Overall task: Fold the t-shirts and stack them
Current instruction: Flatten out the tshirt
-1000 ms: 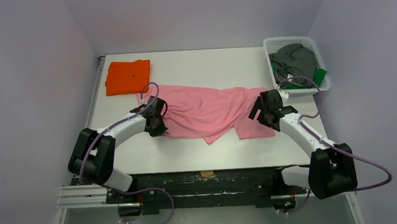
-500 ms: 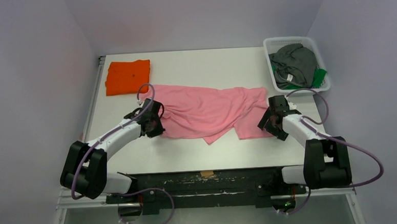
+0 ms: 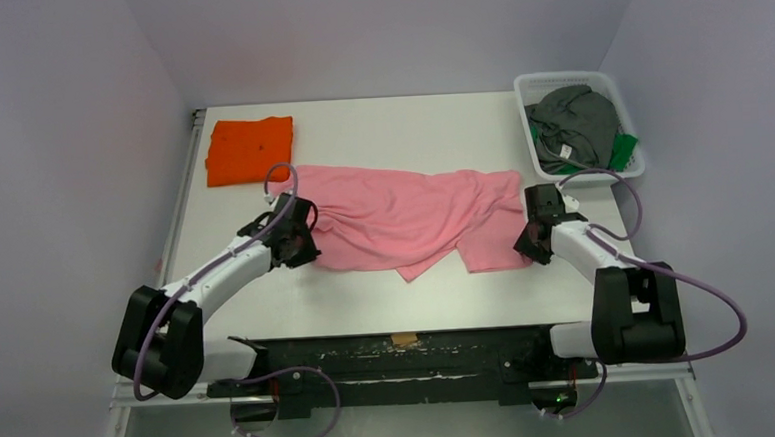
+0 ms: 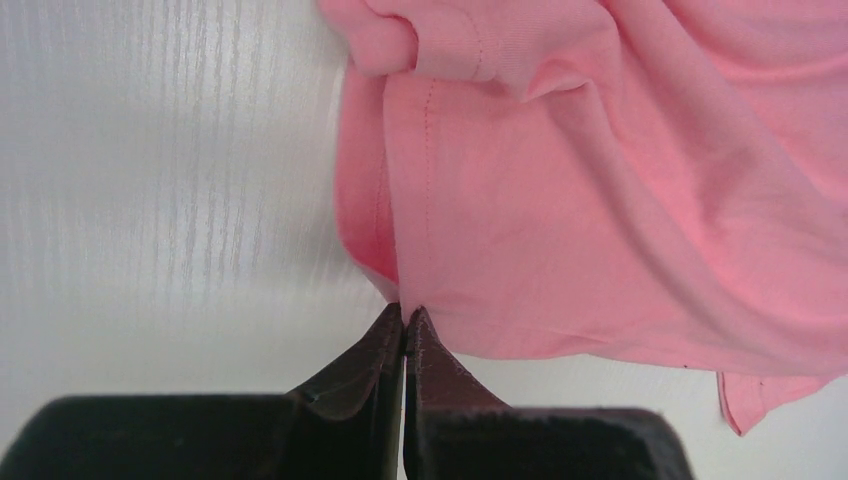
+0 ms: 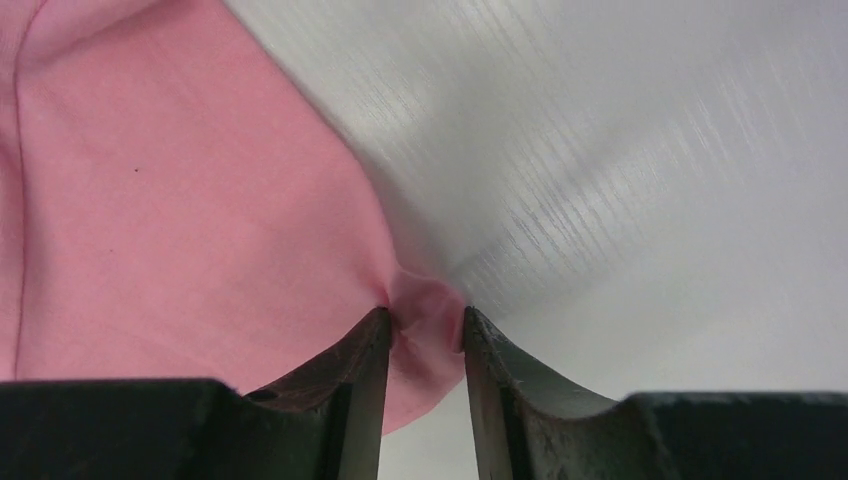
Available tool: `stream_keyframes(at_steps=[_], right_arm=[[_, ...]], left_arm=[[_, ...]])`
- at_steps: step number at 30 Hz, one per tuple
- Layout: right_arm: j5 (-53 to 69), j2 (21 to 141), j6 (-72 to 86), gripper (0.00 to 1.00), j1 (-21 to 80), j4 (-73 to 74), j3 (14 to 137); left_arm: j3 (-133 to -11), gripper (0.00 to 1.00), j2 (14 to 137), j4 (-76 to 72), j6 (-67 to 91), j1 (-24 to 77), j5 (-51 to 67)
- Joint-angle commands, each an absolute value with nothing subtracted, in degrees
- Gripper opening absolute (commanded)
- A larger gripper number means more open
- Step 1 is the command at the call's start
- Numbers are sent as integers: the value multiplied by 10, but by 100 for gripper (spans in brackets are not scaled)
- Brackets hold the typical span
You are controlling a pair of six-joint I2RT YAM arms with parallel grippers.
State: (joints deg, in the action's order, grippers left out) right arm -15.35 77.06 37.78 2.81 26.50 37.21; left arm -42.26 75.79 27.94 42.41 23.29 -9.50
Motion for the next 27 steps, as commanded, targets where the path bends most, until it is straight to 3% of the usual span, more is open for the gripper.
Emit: stream_keyframes(at_steps=[1,3,4,13,19,27], right_arm=[[-102,774,385,23,30,255,344],[-103,765,384,4,31,253,342],[-103,759,384,0,31,251,344],[-97,591,357,0,45,276,414],[-110,447,350,0,44,305,537],[-118,397,317,0,45,351,730]], left_arm=[[-415,0,736,272,422,232,-109],[-413,0,732,271,423,232,-110],[-413,0,729,271,424,232,-110],[-442,0,603,294,418,232,-104],[-544,0,427,335,392,234,-89],[-716,0,315,394,337,234,-91]])
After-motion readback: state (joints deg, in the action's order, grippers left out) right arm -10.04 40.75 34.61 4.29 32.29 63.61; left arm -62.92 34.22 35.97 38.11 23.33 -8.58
